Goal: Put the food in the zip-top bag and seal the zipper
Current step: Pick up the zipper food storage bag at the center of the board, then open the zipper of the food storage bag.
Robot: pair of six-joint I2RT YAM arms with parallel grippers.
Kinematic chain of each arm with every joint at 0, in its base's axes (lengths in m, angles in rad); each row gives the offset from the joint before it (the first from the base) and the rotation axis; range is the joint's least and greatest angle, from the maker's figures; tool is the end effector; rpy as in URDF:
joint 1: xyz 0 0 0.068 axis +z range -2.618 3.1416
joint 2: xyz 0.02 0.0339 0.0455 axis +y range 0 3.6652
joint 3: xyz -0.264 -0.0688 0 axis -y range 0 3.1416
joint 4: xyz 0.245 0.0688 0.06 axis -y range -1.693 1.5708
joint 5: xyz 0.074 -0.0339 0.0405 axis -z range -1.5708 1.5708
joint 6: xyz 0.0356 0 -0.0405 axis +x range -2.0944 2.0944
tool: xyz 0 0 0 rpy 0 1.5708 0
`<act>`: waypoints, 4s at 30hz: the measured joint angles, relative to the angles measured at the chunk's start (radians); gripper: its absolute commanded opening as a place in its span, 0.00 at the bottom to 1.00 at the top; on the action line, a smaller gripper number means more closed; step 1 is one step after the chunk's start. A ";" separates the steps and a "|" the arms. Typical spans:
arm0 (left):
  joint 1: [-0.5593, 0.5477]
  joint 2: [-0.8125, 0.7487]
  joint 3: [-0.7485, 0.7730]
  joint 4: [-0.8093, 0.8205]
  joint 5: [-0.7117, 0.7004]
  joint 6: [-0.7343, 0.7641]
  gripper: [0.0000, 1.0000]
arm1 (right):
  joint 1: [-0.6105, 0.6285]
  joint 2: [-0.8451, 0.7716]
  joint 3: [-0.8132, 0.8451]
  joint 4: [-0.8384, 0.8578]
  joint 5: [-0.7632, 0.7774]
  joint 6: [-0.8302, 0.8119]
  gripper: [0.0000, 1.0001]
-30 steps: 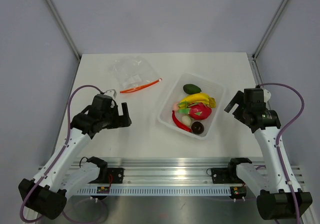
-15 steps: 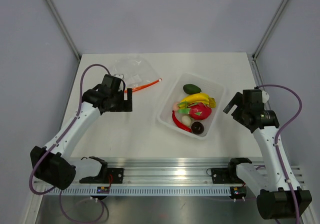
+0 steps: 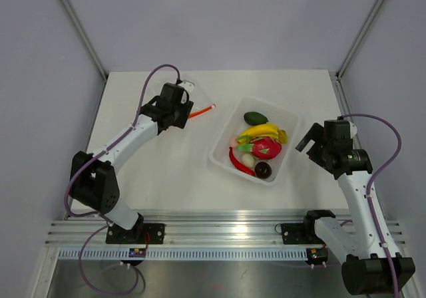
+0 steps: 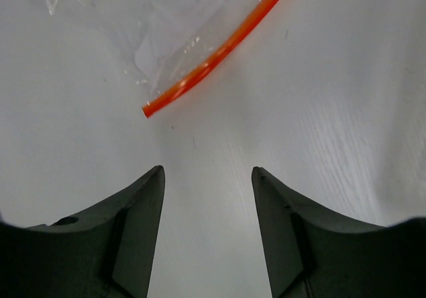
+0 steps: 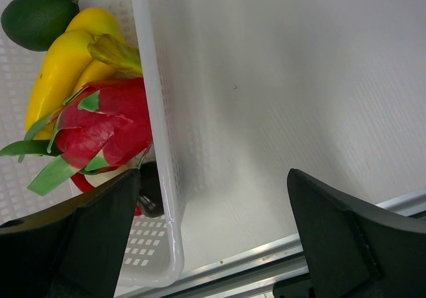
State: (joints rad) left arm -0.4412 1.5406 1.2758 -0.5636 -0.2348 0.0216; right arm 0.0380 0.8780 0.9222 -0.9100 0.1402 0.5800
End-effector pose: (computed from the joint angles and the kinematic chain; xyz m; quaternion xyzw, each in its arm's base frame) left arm 0.3088 -0.1367 0.2911 0.1709 0.9106 0.0317 0.3751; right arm 0.1644 0.0013 0.3042 0.2739 0.8956 0.0421 0.3481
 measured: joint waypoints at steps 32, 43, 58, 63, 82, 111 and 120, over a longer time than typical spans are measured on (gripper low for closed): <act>-0.017 0.576 0.171 0.429 -0.350 0.653 0.66 | 0.000 0.166 -0.067 0.129 -0.106 -0.034 0.99; -0.017 0.628 0.179 0.535 -0.387 0.706 0.24 | 0.000 0.181 -0.087 0.162 -0.108 -0.035 0.99; -0.029 0.641 0.644 -0.122 -0.501 0.172 0.00 | 0.016 0.170 -0.077 0.160 -0.127 -0.040 0.99; -0.030 0.507 0.739 -0.438 -0.348 -0.197 0.00 | 0.040 0.093 -0.005 0.152 -0.167 -0.029 0.99; -0.071 -0.124 0.098 -0.467 0.174 -0.775 0.00 | 0.698 0.306 0.357 0.212 -0.208 0.117 0.99; -0.079 -0.251 0.174 -0.612 0.106 -0.728 0.00 | 0.846 0.833 0.582 0.338 -0.064 0.149 0.00; -0.089 -0.263 0.177 -0.595 0.099 -0.690 0.00 | 0.799 0.767 0.476 0.323 -0.010 0.151 0.00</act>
State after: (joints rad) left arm -0.5297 1.2778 1.4525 -1.1584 -0.1360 -0.6689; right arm 0.8371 1.6451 1.3983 -0.5865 0.1307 0.7307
